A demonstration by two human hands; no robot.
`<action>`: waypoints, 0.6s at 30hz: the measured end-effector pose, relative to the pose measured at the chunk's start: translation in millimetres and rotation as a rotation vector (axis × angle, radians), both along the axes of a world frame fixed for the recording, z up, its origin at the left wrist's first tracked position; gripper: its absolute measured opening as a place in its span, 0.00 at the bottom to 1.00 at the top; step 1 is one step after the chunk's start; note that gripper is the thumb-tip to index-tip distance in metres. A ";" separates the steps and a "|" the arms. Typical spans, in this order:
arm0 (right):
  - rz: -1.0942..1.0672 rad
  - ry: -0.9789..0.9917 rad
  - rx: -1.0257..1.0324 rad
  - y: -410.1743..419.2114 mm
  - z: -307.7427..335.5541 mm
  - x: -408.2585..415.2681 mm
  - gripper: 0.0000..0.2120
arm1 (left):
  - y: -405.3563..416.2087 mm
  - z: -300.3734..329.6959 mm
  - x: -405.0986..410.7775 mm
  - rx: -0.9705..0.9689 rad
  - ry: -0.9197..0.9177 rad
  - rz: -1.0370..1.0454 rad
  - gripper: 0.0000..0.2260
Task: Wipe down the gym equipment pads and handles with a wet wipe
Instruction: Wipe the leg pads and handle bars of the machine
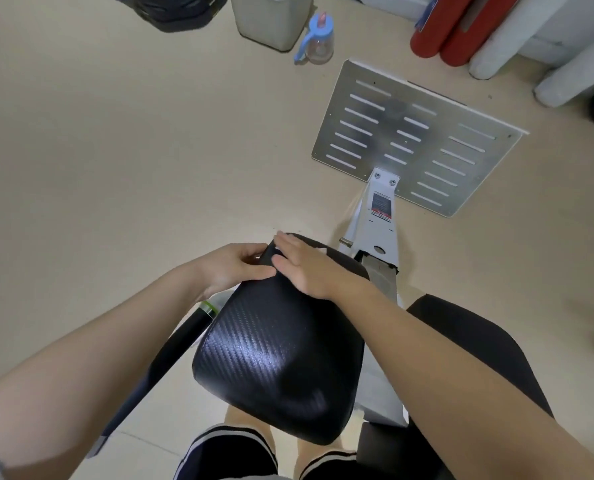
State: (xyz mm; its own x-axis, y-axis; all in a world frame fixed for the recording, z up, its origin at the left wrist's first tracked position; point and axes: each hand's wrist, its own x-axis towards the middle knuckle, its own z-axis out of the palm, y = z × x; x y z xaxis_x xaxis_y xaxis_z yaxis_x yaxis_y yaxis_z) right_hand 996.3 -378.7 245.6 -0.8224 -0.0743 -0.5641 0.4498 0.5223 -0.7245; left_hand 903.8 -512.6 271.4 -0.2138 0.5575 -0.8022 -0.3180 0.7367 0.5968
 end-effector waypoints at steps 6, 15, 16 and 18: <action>0.085 0.041 0.123 22.4 -8.7 25.5 0.24 | 0.5 -0.2 -1.9 -0.013 -0.026 -0.019 0.16; -0.105 -0.092 0.094 26.5 -8.3 26.8 0.16 | 0.1 1.1 -2.3 -0.004 -0.060 0.025 0.14; -0.083 -0.071 0.055 19.7 -8.9 16.1 0.17 | -2.2 0.1 -2.1 0.006 -0.070 0.025 0.16; -0.016 -0.025 -0.004 10.1 -10.4 -2.3 0.18 | -6.3 -1.6 -2.6 0.016 -0.097 0.027 0.21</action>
